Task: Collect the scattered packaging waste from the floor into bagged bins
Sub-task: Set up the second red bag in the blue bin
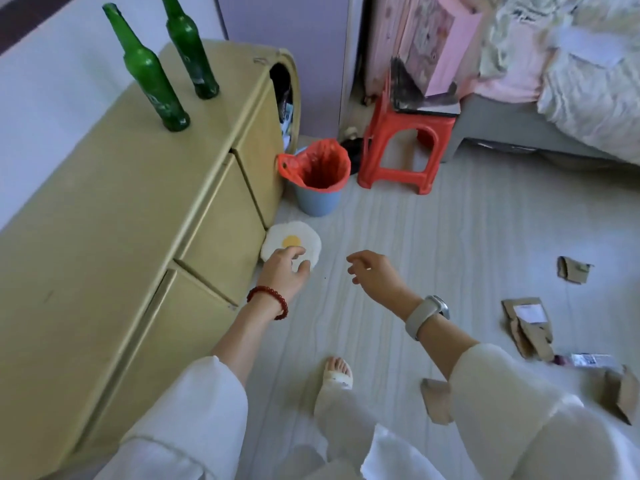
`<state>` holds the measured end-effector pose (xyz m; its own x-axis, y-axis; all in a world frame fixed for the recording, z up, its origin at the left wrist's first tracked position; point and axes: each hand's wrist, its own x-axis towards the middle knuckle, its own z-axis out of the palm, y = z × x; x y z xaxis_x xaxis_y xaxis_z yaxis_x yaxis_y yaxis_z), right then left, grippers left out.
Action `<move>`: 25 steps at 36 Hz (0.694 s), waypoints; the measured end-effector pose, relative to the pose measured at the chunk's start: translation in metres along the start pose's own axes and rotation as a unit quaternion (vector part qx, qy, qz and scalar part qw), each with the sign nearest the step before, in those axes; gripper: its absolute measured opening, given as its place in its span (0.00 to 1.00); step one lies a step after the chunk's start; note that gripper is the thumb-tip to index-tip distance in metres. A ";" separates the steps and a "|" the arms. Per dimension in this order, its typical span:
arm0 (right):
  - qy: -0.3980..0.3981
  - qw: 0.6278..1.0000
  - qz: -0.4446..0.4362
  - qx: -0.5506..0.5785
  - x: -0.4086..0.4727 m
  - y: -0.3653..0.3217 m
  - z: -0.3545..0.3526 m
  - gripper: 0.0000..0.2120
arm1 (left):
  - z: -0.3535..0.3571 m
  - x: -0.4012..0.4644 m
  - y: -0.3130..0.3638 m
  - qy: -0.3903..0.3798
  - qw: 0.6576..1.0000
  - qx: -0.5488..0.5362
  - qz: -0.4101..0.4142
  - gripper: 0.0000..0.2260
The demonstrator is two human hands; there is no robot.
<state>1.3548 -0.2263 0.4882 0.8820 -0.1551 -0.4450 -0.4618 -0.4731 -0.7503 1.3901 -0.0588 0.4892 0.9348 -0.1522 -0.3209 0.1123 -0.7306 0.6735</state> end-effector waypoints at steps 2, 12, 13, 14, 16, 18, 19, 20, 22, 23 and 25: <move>0.007 1.000 0.005 -0.008 0.036 -0.017 -0.012 0.14 | -0.009 0.037 0.010 -0.001 1.000 -0.008 -0.005 0.14; 0.008 0.999 0.035 -0.033 0.218 -0.083 -0.051 0.15 | -0.048 0.225 0.028 -0.001 0.999 -0.030 -0.045 0.14; 0.014 0.998 0.044 -0.030 0.235 -0.087 -0.053 0.15 | -0.052 0.244 0.031 -0.002 0.999 -0.029 -0.046 0.14; 0.019 0.998 0.051 -0.027 0.252 -0.092 -0.055 0.15 | -0.055 0.264 0.035 -0.001 0.999 -0.031 -0.043 0.15; 0.021 0.997 0.064 -0.026 0.286 -0.099 -0.058 0.15 | -0.060 0.301 0.043 -0.002 0.999 -0.035 -0.035 0.15; 0.021 0.996 0.080 -0.024 0.318 -0.102 -0.062 0.14 | -0.063 0.334 0.051 -0.005 0.999 -0.041 -0.032 0.14; 0.019 0.996 0.085 -0.024 0.334 -0.104 -0.065 0.14 | -0.063 0.350 0.054 -0.006 0.998 -0.045 -0.031 0.13; 0.017 0.995 0.090 -0.026 0.350 -0.105 -0.068 0.14 | -0.063 0.367 0.057 -0.008 0.998 -0.045 -0.033 0.13; 0.013 0.994 0.102 -0.027 0.380 -0.108 -0.076 0.14 | -0.061 0.398 0.063 -0.015 0.998 -0.043 -0.041 0.13; 0.011 0.994 0.106 -0.026 0.395 -0.110 -0.082 0.15 | -0.059 0.414 0.065 -0.020 0.998 -0.043 -0.045 0.14; 0.005 0.994 0.109 -0.026 0.425 -0.112 -0.091 0.14 | -0.053 0.445 0.070 -0.033 0.997 -0.037 -0.058 0.14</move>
<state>1.7898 -0.3189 0.4274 0.7624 -0.2670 -0.5895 -0.6368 -0.4716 -0.6100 1.8320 -0.1423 0.4282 0.8899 -0.1146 -0.4415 0.2458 -0.6948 0.6758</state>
